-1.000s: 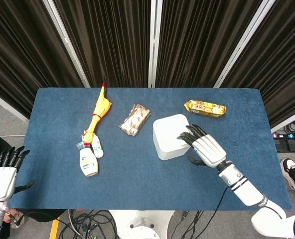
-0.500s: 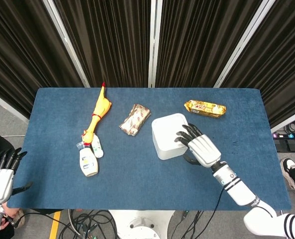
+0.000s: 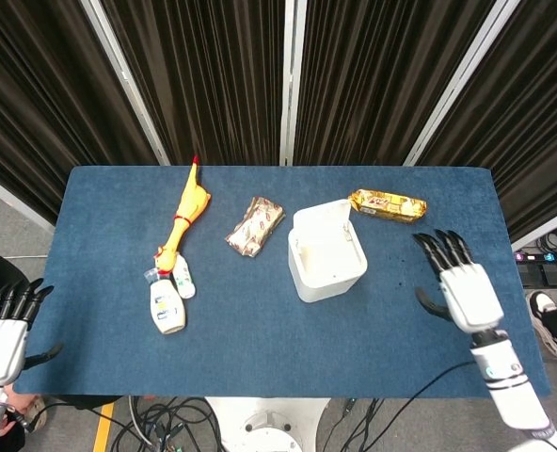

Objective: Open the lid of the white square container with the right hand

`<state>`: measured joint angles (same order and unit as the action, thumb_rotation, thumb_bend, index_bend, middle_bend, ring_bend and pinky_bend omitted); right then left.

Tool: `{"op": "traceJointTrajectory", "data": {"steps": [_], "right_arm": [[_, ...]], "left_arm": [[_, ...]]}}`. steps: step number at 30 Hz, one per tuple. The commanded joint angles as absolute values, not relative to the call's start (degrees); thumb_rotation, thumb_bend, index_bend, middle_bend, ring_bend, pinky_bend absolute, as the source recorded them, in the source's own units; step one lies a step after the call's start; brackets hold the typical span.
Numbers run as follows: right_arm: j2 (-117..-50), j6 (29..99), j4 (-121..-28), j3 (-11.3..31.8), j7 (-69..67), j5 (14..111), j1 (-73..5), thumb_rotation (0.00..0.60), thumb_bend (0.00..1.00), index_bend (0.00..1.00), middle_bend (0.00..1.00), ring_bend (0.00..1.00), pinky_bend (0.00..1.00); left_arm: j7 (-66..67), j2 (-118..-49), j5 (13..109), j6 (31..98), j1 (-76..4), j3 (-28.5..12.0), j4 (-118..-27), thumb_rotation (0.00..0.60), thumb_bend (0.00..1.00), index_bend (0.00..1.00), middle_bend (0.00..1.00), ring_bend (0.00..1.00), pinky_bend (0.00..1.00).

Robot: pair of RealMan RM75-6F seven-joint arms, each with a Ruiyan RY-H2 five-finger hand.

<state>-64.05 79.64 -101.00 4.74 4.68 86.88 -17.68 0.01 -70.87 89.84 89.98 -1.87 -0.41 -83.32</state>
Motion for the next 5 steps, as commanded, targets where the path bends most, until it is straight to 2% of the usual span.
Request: {"op": "traceJointTrajectory", "data": {"steps": [1,5], "right_arm": [[-63.2,84.6,-99.7,0.7,1.5,88.8,-12.2,0.600,0.26,0.05,0.09,0.00,0.00],[-63.7,89.0,-98.0,-1.9,-1.2,90.8,-7.8,0.600,0.26,0.05,0.09,0.00,0.00]], "left_arm": [[0.2,-70.8,90.0,90.1,-1.8,-0.3,-83.5,0.600,0.00,0.15,0.08,0.00,0.00],[0.6,-70.6,90.0,90.3,-1.7,-0.4,-84.0,0.600,0.00,0.15,0.08,0.00,0.00]]}}
